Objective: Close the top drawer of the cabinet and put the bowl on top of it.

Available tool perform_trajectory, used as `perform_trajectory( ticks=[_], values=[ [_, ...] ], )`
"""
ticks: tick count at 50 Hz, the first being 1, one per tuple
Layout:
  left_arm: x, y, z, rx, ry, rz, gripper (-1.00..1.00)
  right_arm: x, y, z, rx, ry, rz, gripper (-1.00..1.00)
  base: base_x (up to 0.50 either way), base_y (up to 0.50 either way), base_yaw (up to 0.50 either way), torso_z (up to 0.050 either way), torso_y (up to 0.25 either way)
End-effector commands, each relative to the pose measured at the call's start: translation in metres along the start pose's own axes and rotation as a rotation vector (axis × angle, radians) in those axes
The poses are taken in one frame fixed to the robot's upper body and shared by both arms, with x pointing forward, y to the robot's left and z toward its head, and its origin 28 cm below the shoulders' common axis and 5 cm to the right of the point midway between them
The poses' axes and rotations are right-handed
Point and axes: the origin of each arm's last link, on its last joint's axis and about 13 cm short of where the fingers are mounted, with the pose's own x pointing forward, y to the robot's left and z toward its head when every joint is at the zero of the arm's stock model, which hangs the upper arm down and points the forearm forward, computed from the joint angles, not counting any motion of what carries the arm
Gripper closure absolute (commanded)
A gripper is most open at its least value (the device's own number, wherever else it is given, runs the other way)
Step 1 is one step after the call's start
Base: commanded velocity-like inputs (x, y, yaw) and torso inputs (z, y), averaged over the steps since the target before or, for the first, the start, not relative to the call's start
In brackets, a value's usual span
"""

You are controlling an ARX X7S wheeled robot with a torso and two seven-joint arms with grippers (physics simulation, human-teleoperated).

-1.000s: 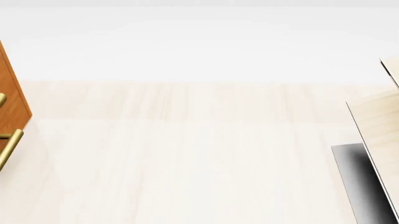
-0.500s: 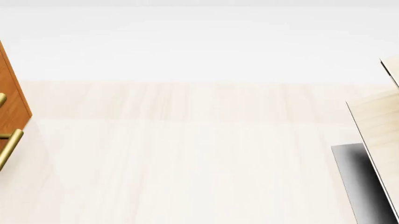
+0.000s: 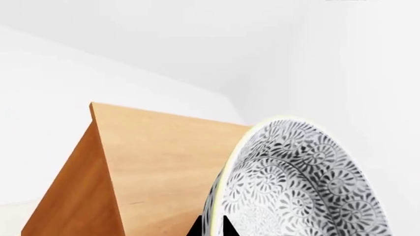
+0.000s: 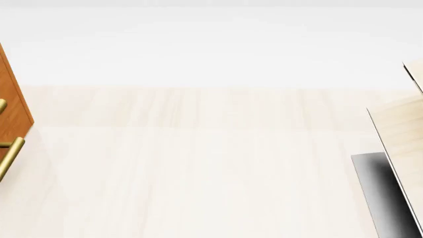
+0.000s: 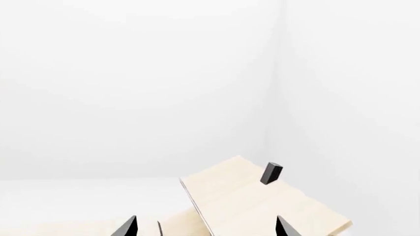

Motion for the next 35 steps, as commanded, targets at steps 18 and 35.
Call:
perform_trajectory(
  ticks=[18, 35],
  values=[
    [0.004, 0.005, -0.005, 0.026, 0.007, -0.004, -1.00, 0.000, -0.001, 0.000, 0.000, 0.001, -0.001, -1.00, 0.00, 0.00, 0.00, 0.000, 0.000],
    [-0.009, -0.004, 0.001, 0.022, 0.038, -0.098, -1.00, -0.001, 0.000, -0.002, 0.000, 0.003, 0.005, -1.00, 0.00, 0.00, 0.00, 0.000, 0.000]
  ],
)
